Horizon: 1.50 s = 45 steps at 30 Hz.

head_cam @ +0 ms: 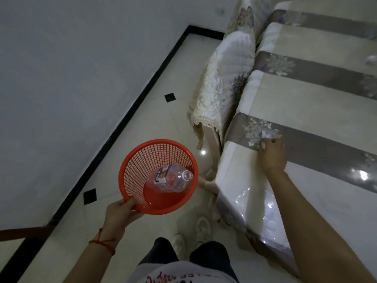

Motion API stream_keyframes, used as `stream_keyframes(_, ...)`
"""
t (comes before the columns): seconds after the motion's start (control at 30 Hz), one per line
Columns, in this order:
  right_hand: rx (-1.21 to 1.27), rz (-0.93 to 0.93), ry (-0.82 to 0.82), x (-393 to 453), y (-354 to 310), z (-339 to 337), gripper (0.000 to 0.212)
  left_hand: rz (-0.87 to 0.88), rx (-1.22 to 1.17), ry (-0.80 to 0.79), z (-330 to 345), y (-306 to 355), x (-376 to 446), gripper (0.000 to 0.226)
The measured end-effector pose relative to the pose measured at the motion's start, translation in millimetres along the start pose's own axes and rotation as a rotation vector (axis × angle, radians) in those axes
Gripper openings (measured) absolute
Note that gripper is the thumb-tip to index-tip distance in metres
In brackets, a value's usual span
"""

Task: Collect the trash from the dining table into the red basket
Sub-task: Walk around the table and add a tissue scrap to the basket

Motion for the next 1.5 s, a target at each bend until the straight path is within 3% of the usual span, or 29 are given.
stream_keyframes(0.13,0.158,0.063,-0.006,-11.3,-9.6,4.0,0.029,-0.002,-0.009,0.023,5.0,0.5,1.4,0.010)
stream_keyframes(0.43,0.486,-0.682,0.159,-117.2,-168.9,-9.8,0.012,0.023,-0.065,0.042,9.8,8.2,1.3,0.009)
stream_keyframes(0.6,0.453,-0.949,-0.146,-165.4,-237.0,31.5,0.020,0.026,-0.133,0.051,-2.5,12.8,0.0,0.010)
stream_keyframes(0.73,0.187,-0.864,-0.522,-163.0,-259.7,93.4,0.042,0.039,-0.163,0.057,-18.1,23.7,11.3,0.008)
stream_keyframes(0.83,0.017,-0.855,-0.633,-150.7,-273.8,127.0,0.048,0.029,-0.169,0.052,-34.3,35.8,33.0,0.009)
stream_keyframes(1.23,-0.036,-0.616,-0.527,-45.6,-383.4,205.1,0.041,-0.087,-0.092,-0.051,-117.1,149.9,197.5,0.016)
stream_keyframes(1.5,0.016,-0.333,-0.357,45.9,-385.8,195.6,0.043,-0.010,-0.035,-0.080,-123.5,251.9,292.0,0.009)
Point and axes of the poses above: each hand's wrist, its own x-axis towards the middle knuckle, its own z-axis out of the palm, y = z × x, the point moved 5 cm from there along x, towards the middle knuckle, and after that the axes turned 7 degrees about x, right-handed, at the moved point
